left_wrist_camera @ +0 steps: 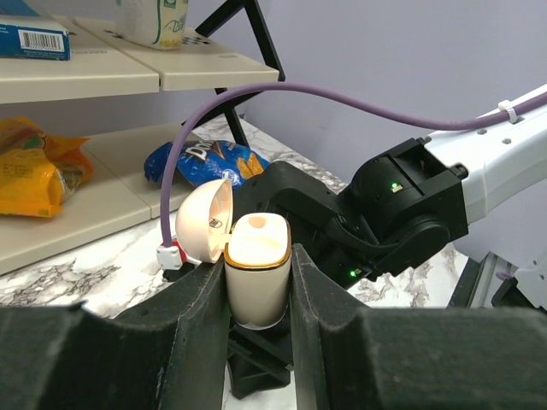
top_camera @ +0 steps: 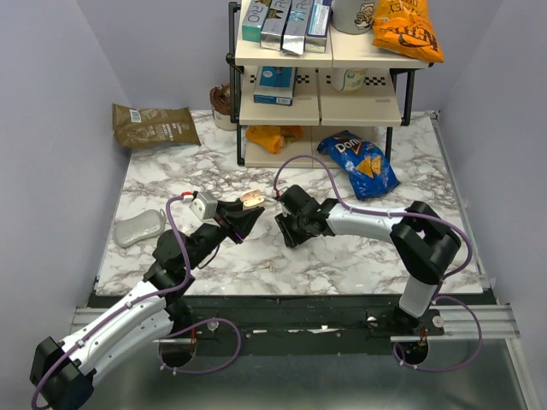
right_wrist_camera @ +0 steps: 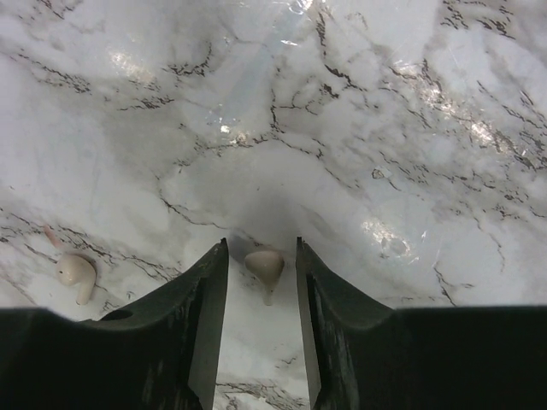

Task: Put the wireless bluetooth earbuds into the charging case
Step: Pick up the earbud from the center of the board.

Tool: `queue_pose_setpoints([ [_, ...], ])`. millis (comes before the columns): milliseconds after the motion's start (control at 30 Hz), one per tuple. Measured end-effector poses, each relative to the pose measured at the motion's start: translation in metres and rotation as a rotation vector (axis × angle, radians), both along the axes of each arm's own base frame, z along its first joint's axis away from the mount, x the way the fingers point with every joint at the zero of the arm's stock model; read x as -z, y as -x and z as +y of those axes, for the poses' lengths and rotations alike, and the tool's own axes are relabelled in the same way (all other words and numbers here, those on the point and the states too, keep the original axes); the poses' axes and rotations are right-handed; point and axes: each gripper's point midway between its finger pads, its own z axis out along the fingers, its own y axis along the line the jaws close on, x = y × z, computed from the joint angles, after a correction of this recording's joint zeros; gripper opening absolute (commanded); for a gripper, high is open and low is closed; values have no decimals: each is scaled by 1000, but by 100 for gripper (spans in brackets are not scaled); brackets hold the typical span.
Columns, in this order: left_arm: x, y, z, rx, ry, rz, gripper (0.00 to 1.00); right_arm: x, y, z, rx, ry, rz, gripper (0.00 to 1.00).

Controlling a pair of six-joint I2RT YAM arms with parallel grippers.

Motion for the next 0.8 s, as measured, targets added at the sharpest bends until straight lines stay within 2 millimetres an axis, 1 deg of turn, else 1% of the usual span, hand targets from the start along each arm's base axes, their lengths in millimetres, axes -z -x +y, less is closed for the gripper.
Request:
queue_pose_setpoints([
  [467, 0, 0, 0, -1, 0, 0, 0, -1, -2, 0, 123, -14, 9, 49],
  [800, 0, 1, -1, 3, 1, 1, 0, 0, 5, -5, 163, -13, 11, 48],
])
